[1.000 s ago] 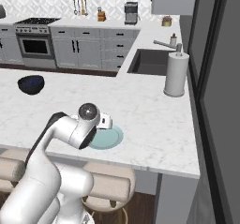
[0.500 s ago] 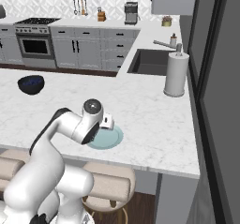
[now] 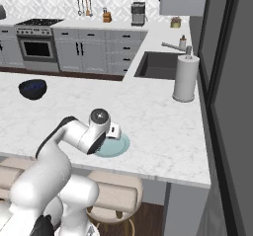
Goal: Start the toaster. Once the lever pops up, take the bread to the plate on the dining counter.
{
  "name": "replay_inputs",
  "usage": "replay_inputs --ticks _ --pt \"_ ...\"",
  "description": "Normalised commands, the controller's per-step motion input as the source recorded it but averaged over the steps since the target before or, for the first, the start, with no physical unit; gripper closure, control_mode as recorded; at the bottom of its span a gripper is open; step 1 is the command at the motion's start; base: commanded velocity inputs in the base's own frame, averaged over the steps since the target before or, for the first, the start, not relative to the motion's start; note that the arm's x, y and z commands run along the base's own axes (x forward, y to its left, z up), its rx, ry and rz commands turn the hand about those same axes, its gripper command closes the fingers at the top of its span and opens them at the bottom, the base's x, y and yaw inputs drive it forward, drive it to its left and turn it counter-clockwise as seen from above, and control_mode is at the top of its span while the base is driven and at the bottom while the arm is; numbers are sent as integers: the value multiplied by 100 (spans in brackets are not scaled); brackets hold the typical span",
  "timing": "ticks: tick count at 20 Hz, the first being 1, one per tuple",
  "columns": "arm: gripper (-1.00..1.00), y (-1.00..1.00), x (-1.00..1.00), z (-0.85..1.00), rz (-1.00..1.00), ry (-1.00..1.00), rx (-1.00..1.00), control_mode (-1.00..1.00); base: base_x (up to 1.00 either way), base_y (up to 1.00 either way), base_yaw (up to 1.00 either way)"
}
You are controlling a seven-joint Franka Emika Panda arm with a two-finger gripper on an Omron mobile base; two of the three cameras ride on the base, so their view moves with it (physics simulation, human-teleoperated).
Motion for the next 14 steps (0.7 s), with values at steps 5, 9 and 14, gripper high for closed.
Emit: replay_inputs --ticks 5,9,14 --pt "100 0 23 0 0 0 0 -100 0 0 0" --pt "100 5 19 -13 0 0 0 -100 0 0 0" --pt "100 7 13 -14 0 0 0 -100 0 0 0"
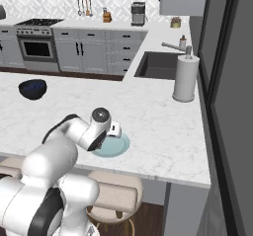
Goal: Start the toaster. Once the lever pops up, take the bread to the plate on the dining counter.
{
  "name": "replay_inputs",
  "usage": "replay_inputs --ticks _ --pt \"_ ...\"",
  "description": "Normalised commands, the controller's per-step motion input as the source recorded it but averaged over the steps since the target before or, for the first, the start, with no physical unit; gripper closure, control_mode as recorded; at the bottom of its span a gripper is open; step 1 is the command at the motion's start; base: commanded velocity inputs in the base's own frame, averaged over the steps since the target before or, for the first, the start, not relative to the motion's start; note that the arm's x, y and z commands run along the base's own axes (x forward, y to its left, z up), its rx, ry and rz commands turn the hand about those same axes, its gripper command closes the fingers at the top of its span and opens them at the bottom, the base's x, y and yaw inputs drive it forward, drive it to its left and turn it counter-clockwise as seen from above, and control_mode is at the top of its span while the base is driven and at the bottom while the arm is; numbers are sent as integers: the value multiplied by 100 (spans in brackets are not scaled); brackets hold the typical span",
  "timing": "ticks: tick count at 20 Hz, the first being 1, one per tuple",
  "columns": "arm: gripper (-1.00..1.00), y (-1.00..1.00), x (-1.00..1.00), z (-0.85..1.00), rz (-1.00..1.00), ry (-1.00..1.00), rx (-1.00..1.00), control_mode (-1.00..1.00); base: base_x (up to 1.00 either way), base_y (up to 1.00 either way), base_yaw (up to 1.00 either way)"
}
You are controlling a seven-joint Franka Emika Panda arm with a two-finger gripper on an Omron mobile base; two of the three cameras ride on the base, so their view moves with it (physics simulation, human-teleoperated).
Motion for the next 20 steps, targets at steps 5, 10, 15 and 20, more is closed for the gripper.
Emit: replay_inputs --ticks 5,10,15,20 --pt "100 5 11 -15 0 0 0 -100 0 0 0" --pt "-100 0 0 -19 0 0 0 -100 0 0 0" --pt "-100 0 -1 -19 0 0 0 -100 0 0 0" --pt "-100 -3 -9 -5 0 0 0 -100 0 0 0"
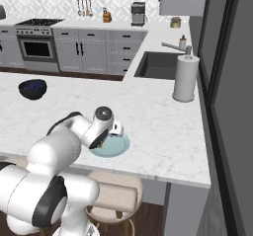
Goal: Start the toaster. Once the lever pops up, take the bread to the plate on the dining counter.
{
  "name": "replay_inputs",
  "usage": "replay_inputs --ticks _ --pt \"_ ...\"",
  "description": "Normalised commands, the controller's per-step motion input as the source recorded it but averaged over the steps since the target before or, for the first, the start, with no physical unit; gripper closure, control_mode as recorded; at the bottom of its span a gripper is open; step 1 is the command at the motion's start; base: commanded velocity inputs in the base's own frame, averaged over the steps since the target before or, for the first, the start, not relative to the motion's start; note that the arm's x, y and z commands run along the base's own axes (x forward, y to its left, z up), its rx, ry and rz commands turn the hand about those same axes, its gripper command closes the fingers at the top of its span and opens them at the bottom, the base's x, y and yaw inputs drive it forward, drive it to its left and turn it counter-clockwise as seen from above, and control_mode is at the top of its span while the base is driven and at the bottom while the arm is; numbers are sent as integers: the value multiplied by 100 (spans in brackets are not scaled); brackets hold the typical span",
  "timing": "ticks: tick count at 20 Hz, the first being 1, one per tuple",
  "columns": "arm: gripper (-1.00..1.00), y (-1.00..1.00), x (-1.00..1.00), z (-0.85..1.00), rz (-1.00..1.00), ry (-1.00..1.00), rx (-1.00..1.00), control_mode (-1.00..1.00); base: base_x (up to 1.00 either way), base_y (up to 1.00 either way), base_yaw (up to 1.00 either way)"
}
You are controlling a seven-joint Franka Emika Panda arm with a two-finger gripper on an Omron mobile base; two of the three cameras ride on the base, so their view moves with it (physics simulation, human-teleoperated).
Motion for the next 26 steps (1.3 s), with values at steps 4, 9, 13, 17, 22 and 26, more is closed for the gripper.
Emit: replay_inputs --ticks 4,9,13,17,22,26 --pt "-100 -29 -1 0 -3 0 0 -100 0 0 0" --pt "-100 -39 0 -1 -8 0 0 -100 0 0 0" --pt "-100 -26 0 0 -9 4 0 -100 0 0 0" --pt "-100 0 0 5 -8 0 -7 -100 0 0 0" --pt "-100 4 0 5 -7 6 -15 -100 0 0 0" --pt "-100 -2 0 0 -12 11 -20 -100 0 0 0"
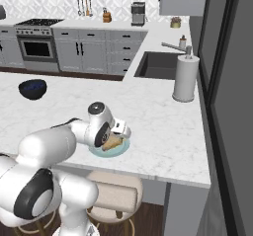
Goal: Start the toaster. Once the lever pops up, take the bread to the plate on the dining counter.
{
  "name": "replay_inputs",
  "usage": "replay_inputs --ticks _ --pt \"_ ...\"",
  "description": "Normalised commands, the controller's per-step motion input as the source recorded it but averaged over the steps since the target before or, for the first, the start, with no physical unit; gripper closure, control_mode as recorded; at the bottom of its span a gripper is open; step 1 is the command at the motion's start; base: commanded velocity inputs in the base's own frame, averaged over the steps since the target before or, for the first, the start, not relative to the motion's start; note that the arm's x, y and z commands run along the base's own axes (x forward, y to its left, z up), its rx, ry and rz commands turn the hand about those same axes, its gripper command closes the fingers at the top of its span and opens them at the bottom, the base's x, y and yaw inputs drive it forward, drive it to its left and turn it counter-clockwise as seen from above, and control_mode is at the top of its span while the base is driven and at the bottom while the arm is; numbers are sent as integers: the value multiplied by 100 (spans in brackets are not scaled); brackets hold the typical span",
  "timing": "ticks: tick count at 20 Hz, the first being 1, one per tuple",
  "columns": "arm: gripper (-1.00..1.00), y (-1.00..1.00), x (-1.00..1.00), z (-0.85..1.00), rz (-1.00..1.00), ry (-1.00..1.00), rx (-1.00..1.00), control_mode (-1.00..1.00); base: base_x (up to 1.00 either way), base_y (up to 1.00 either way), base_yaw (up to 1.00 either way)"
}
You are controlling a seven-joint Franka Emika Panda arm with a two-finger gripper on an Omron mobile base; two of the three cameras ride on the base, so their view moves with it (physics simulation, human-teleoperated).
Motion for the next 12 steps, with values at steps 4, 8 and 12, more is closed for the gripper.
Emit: replay_inputs --ticks 4,8,12 --pt "-100 0 3 0 -13 8 -20 -100 0 0 0" --pt "-100 0 0 17 -9 0 -4 -100 0 0 0" --pt "-100 14 0 68 -5 0 16 -100 0 0 0"
